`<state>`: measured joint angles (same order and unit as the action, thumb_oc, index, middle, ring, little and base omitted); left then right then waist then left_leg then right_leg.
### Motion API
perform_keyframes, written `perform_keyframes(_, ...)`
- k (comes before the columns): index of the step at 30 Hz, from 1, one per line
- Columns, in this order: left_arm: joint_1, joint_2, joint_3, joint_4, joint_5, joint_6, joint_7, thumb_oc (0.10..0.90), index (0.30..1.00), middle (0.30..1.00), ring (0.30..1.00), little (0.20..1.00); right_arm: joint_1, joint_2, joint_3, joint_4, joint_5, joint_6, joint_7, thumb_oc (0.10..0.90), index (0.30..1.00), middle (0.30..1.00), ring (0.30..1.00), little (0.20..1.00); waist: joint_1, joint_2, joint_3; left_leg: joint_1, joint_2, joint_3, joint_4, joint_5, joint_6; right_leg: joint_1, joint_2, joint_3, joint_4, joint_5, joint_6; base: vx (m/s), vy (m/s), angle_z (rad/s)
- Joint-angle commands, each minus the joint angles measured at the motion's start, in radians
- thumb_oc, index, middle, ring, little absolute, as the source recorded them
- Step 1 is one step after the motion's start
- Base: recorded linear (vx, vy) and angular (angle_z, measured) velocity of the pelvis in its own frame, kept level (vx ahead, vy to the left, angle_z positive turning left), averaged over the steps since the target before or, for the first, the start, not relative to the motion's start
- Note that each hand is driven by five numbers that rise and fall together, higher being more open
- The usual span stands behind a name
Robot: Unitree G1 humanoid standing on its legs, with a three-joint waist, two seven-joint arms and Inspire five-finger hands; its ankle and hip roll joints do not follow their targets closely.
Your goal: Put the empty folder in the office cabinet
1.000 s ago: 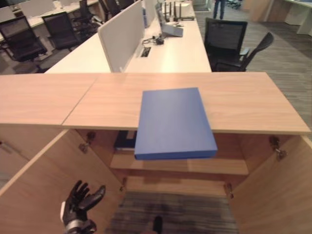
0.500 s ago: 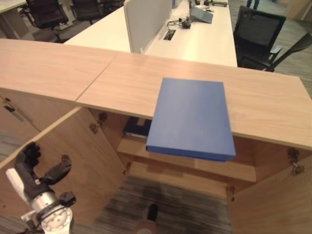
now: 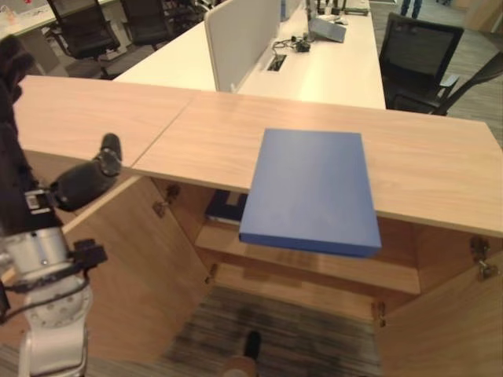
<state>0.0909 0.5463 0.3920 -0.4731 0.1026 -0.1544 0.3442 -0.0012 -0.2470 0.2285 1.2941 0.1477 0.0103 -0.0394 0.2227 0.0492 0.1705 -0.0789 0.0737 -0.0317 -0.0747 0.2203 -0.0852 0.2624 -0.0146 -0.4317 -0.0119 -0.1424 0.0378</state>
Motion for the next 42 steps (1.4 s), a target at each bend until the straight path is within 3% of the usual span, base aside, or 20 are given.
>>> perform_keyframes(1, -0.107, 0.026, 0.020, -0.017, 0.001, -0.060, 0.031, 0.800, 0.900, 0.900, 0.900, 0.900, -0.055, -0.014, 0.046, -0.028, -0.029, -0.006, -0.007, 0.800, 0.900, 0.900, 0.900, 0.900, -0.016, -0.049, 0.022, 0.002, 0.075, 0.020, 0.142, -0.145, -0.064, -0.116, -0.063, -0.066, -0.067, 0.138, 0.021, -0.20, -0.012, 0.24)
perform_keyframes(2, -0.123, 0.023, 0.008, -0.020, 0.006, -0.061, 0.030, 0.800, 0.900, 0.900, 0.900, 0.900, -0.062, -0.023, 0.034, -0.032, -0.023, -0.007, -0.015, 0.800, 0.900, 0.900, 0.900, 0.900, -0.028, -0.061, 0.026, -0.006, 0.076, 0.066, 0.222, -0.199, -0.053, -0.151, -0.083, -0.089, -0.058, 0.151, 0.018, -0.17, -0.002, 0.64)
perform_keyframes(5, -0.112, 0.026, 0.005, -0.027, 0.012, -0.068, 0.010, 0.800, 0.900, 0.900, 0.900, 0.900, -0.058, -0.028, 0.016, -0.034, -0.010, -0.007, -0.016, 0.800, 0.900, 0.900, 0.900, 0.900, -0.038, -0.073, 0.014, 0.017, 0.054, 0.092, 0.331, -0.294, -0.036, -0.167, -0.093, -0.095, -0.053, 0.162, 0.013, -0.08, 0.007, 0.50)
perform_keyframes(8, -0.111, 0.030, -0.002, -0.034, 0.000, -0.074, -0.009, 0.800, 0.900, 0.900, 0.900, 0.900, -0.054, -0.032, 0.009, -0.034, -0.010, -0.005, -0.013, 0.800, 0.900, 0.900, 0.900, 0.900, -0.049, -0.075, 0.008, 0.049, 0.044, 0.112, 0.373, -0.352, -0.026, -0.162, -0.097, -0.101, -0.055, 0.170, 0.017, -0.02, 0.056, 0.17)
perform_keyframes(9, -0.114, 0.035, -0.016, -0.045, -0.009, -0.081, -0.025, 0.800, 0.900, 0.900, 0.900, 0.900, -0.047, -0.032, 0.004, -0.028, -0.013, -0.002, -0.007, 0.800, 0.900, 0.900, 0.900, 0.900, -0.067, -0.070, -0.010, 0.101, 0.043, 0.139, 0.331, -0.384, -0.020, -0.171, -0.098, -0.115, -0.057, 0.172, 0.020, -0.02, 0.081, 0.45)
perform_keyframes(10, -0.112, 0.034, -0.016, -0.046, -0.010, -0.080, -0.025, 0.800, 0.900, 0.900, 0.900, 0.900, -0.045, -0.033, 0.005, -0.028, -0.013, -0.002, -0.007, 0.800, 0.900, 0.900, 0.900, 0.900, -0.067, -0.069, -0.009, 0.109, 0.042, 0.140, 0.323, -0.382, -0.019, -0.167, -0.098, -0.114, -0.058, 0.172, 0.021, 0.00, 0.150, 0.22)
perform_keyframes(11, -0.107, 0.036, -0.041, -0.072, -0.039, -0.083, -0.069, 0.800, 0.900, 0.900, 0.900, 0.900, -0.034, -0.034, -0.007, -0.018, -0.017, 0.003, 0.000, 0.800, 0.900, 0.900, 0.900, 0.900, -0.091, -0.055, -0.034, 0.156, 0.032, 0.170, 0.235, -0.389, -0.011, -0.174, -0.101, -0.138, -0.063, 0.189, 0.032, 0.03, 0.129, 0.22)
perform_keyframes(13, -0.096, 0.048, -0.055, -0.079, -0.051, -0.079, -0.100, 0.800, 0.900, 0.900, 0.900, 0.900, -0.028, -0.033, -0.018, -0.012, -0.020, 0.007, 0.008, 0.800, 0.900, 0.900, 0.900, 0.900, -0.100, -0.050, -0.053, 0.188, 0.017, 0.173, 0.146, -0.361, -0.011, -0.173, -0.109, -0.147, -0.066, 0.207, 0.044, 0.03, 0.142, 0.58)
perform_keyframes(19, -0.056, 0.068, -0.081, -0.084, -0.067, -0.073, -0.160, 0.800, 0.900, 0.900, 0.900, 0.900, -0.026, -0.020, -0.014, -0.023, -0.021, 0.012, 0.023, 0.800, 0.900, 0.900, 0.900, 0.900, -0.107, -0.033, -0.074, 0.256, -0.016, 0.172, 0.000, -0.314, 0.004, -0.182, -0.122, -0.120, -0.067, 0.232, 0.062, -0.01, 0.127, 0.06)
perform_keyframes(25, -0.017, 0.052, -0.068, -0.072, -0.077, -0.064, -0.173, 0.800, 0.900, 0.900, 0.900, 0.900, -0.019, -0.007, 0.001, -0.037, -0.031, 0.015, 0.035, 0.800, 0.900, 0.900, 0.900, 0.900, -0.111, -0.037, -0.076, 0.264, -0.036, 0.180, -0.008, -0.318, 0.020, -0.195, -0.138, -0.096, -0.065, 0.258, 0.075, -0.03, 0.081, -0.16)
perform_keyframes(31, -0.011, 0.089, -0.096, -0.108, -0.102, -0.063, -0.248, 0.800, 0.900, 0.900, 0.900, 0.900, -0.003, 0.002, 0.006, -0.027, -0.055, 0.021, 0.045, 0.800, 0.900, 0.900, 0.900, 0.900, -0.123, -0.051, -0.077, 0.267, -0.057, 0.192, -0.013, -0.324, 0.039, -0.216, -0.153, -0.075, -0.064, 0.287, 0.093, -0.02, 0.051, -0.11)
perform_keyframes(37, -0.112, 0.109, -0.299, -0.189, -0.262, -0.053, -0.383, 0.800, 0.900, 0.900, 0.900, 0.900, -0.007, 0.011, 0.010, -0.013, -0.050, 0.022, 0.053, 0.800, 0.900, 0.900, 0.900, 0.900, -0.160, -0.070, -0.079, 0.277, -0.074, 0.209, -0.013, -0.334, 0.055, -0.234, -0.162, -0.046, -0.062, 0.314, 0.109, -0.01, 0.031, -0.12)
perform_keyframes(42, -0.181, 0.114, -0.405, -0.169, -0.277, -0.038, -0.404, 0.800, 0.900, 0.900, 0.900, 0.900, -0.011, 0.021, 0.017, -0.022, -0.034, 0.019, 0.049, 0.800, 0.900, 0.900, 0.900, 0.900, -0.181, -0.082, -0.080, 0.278, -0.085, 0.226, -0.013, -0.333, 0.065, -0.250, -0.165, -0.023, -0.062, 0.329, 0.112, -0.03, 0.019, -0.27)
